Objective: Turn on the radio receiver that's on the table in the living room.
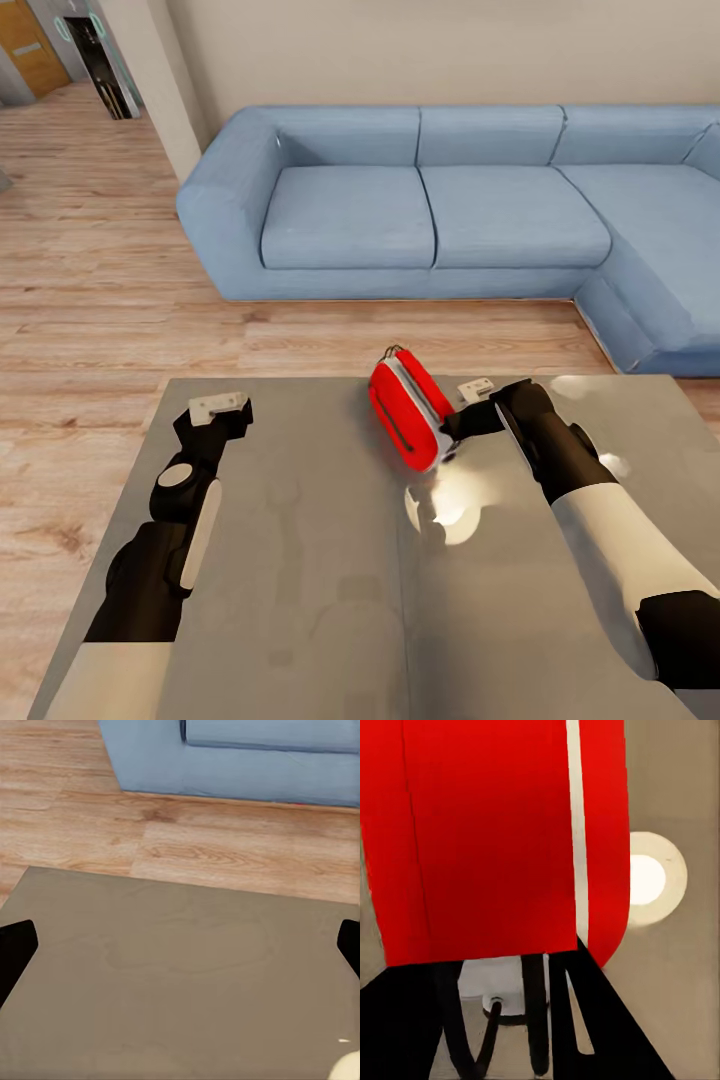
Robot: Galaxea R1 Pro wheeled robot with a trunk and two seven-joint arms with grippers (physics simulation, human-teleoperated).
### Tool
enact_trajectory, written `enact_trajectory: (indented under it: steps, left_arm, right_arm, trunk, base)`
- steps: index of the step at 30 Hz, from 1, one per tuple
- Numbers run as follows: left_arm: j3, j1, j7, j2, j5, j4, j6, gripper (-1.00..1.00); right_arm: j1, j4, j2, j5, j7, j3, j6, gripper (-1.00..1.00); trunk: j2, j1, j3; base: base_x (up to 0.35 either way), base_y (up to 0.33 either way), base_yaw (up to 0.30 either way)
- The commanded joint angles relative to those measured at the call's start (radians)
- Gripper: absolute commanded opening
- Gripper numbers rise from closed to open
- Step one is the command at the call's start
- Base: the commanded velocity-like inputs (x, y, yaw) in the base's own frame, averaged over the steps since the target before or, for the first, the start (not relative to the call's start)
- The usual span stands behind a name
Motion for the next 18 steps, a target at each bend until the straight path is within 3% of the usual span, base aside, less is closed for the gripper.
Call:
enact_trajectory:
  steps: [1,18]
  left_arm:
    - [0.0,0.0,0.0,0.0,0.0,0.001,0.0,1.0]
    - [0.0,0.004,0.0,0.0,0.0,0.002,0.0,1.0]
  right_arm:
    - [0.0,0.0,0.0,-0.001,-0.001,0.0,0.0,-1.0]
    - [0.0,0.0,-0.001,-0.001,-0.001,0.001,0.0,-1.0]
  trunk:
    - [0.0,0.0,0.0]
    - [0.0,0.0,0.0]
  base:
    - [0.0,0.0,0.0]
    - [0.0,0.0,0.0]
